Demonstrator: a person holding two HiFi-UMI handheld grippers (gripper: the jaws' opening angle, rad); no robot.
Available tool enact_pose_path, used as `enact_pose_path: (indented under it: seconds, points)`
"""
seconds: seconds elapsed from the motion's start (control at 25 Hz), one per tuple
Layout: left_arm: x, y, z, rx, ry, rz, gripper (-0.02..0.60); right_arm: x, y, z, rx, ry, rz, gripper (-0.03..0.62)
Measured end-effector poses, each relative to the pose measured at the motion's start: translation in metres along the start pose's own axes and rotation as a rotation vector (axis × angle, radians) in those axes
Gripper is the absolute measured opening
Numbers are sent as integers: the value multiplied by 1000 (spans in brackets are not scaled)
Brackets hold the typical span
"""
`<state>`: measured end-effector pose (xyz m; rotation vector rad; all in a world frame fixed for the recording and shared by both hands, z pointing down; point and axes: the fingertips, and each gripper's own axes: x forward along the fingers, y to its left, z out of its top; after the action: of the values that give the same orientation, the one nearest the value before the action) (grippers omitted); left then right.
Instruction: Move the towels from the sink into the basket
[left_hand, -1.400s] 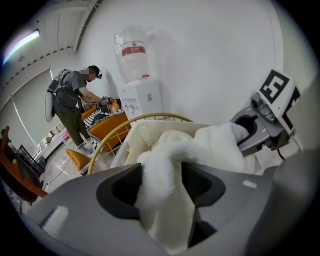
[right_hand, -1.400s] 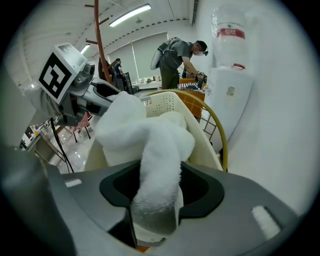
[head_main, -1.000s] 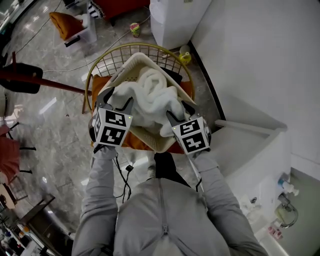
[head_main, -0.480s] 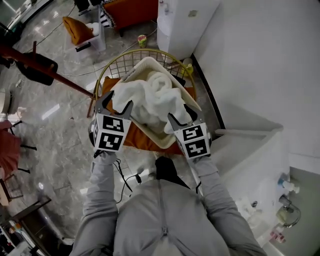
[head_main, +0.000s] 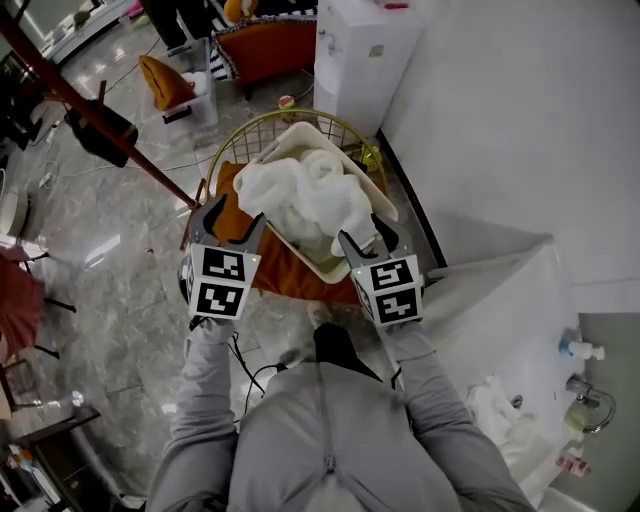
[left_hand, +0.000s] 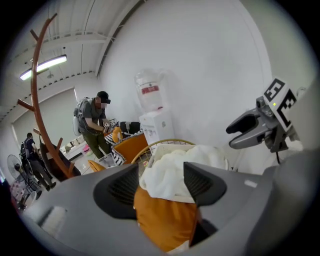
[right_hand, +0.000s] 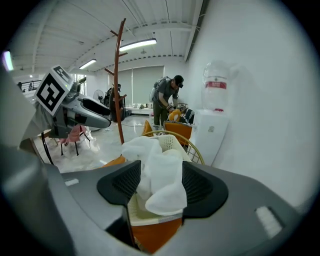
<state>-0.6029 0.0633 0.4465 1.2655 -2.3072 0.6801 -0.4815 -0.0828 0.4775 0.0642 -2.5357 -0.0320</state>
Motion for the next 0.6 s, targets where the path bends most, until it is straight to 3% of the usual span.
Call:
enact_pose_path:
  seconds: [0.36,0.6]
  points:
    - [-82,-38,-4,51,-109,-15,307,-98,25,6,18,-145,-103,238]
    - [-124,-74,-13,74,-144,-52,307,-174,28,-15,85,-199,-186,238]
